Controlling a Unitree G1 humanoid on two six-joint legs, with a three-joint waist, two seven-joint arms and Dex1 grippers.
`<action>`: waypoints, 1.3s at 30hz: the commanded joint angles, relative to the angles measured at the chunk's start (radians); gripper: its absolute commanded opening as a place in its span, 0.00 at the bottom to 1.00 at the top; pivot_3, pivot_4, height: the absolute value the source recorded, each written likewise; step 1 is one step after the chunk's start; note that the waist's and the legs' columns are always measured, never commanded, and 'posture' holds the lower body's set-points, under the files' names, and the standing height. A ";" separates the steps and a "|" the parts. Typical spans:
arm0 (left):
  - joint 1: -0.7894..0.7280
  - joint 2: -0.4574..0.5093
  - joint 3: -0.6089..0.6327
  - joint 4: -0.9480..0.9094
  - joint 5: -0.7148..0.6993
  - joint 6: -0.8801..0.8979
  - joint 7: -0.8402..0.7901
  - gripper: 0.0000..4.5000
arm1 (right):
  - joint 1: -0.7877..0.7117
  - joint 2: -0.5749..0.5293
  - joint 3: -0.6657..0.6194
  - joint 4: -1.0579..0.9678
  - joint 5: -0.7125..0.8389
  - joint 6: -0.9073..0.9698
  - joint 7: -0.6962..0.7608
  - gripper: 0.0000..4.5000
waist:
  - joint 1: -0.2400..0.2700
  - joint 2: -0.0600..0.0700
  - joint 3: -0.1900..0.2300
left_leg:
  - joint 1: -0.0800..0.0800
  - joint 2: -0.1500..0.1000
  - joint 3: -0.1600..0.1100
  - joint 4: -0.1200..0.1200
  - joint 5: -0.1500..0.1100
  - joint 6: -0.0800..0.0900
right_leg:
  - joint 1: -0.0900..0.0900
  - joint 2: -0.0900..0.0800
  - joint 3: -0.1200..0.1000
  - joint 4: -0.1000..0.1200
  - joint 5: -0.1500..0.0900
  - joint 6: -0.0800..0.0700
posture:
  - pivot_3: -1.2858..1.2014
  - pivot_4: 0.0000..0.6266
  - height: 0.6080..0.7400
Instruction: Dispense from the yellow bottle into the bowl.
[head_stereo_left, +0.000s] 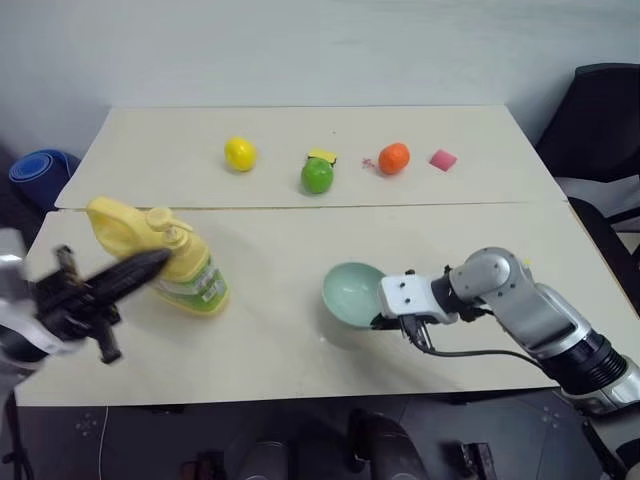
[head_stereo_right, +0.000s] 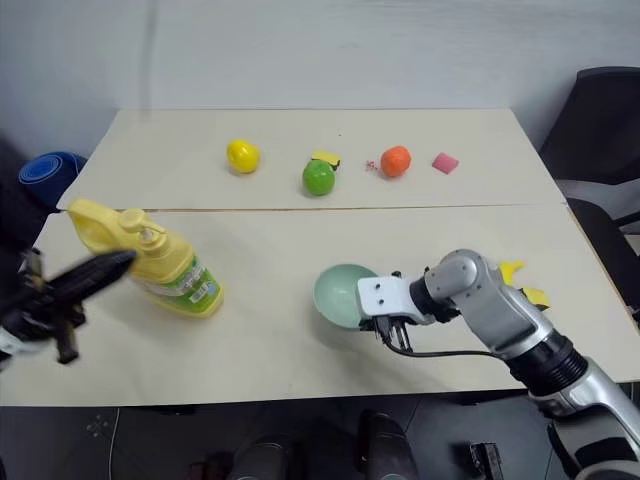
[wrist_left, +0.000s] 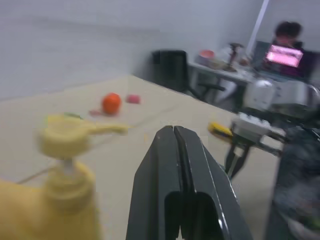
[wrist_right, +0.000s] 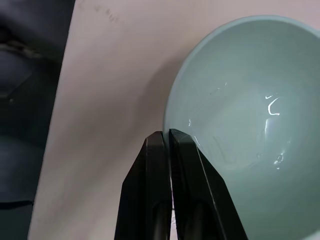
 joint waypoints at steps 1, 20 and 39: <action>0.038 0.019 -0.089 -0.060 0.087 -0.009 -0.072 0.01 | 0.016 0.056 -0.001 0.051 -0.033 -0.057 -0.067 0.00 | -0.001 0.000 0.000 | 0.000 0.000 0.000 0.000 0.000 0.000 | 0.000 0.000 0.000 0.000 0.000 0.000 | 0.52 0.24 1.00; 0.068 -0.047 -0.217 0.147 0.371 -0.229 -0.249 0.99 | 0.180 0.221 -0.126 0.221 -0.012 -0.324 -0.245 0.87 | 0.003 0.001 0.000 | 0.000 0.002 0.000 0.000 0.000 0.001 | -0.001 0.001 -0.001 0.001 0.000 -0.002 | 0.52 0.24 1.00; 0.102 -0.073 0.041 0.040 0.046 -0.058 -0.115 0.96 | 0.037 0.267 -0.091 0.367 -0.052 -0.442 -0.163 0.01 | 0.002 -0.001 0.000 | 0.000 0.002 -0.001 0.000 0.000 0.001 | 0.000 0.000 -0.001 0.005 -0.001 -0.002 | 0.52 0.24 1.00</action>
